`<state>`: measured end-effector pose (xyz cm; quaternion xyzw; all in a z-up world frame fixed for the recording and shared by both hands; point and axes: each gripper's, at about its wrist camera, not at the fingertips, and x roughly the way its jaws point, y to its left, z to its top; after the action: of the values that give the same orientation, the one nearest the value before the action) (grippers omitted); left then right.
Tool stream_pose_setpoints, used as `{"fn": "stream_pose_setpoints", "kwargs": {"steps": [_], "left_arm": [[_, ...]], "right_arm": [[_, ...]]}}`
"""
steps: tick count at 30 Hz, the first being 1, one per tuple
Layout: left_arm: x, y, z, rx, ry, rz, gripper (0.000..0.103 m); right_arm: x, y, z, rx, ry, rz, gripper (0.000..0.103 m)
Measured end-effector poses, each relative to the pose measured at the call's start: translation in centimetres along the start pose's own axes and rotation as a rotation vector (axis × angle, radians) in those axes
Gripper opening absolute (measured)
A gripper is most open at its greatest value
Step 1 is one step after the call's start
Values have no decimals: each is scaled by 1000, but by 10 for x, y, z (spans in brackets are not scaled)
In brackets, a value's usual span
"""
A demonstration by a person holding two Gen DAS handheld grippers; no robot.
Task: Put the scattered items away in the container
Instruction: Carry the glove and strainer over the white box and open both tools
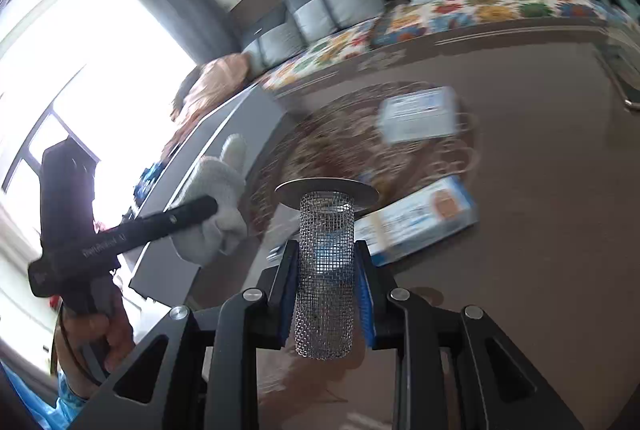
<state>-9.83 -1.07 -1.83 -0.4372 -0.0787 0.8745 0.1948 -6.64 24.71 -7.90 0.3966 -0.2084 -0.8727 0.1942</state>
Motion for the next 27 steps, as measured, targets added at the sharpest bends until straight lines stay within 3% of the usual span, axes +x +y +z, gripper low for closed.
{"fn": "stream_pose_setpoints", "kwargs": {"steps": [9,13,16,22,27], "left_arm": [[-103,107,7,-94,-139,187,29],[-125,148,14,-113,-161,260,29],[-136,177,23,-115,-167,311,29],[-123,245,57,-126,-119,364,29],[-77,299,86,-147,-34,356,29]], "right_arm": [[50,140,28,-223,36,154,26],[85,209,40,-312,51,206,26],[115,252,52,-378,54,199,26],[192,309,81,-427,87,153,26],[261,318,101,-386,167,119,26]]}}
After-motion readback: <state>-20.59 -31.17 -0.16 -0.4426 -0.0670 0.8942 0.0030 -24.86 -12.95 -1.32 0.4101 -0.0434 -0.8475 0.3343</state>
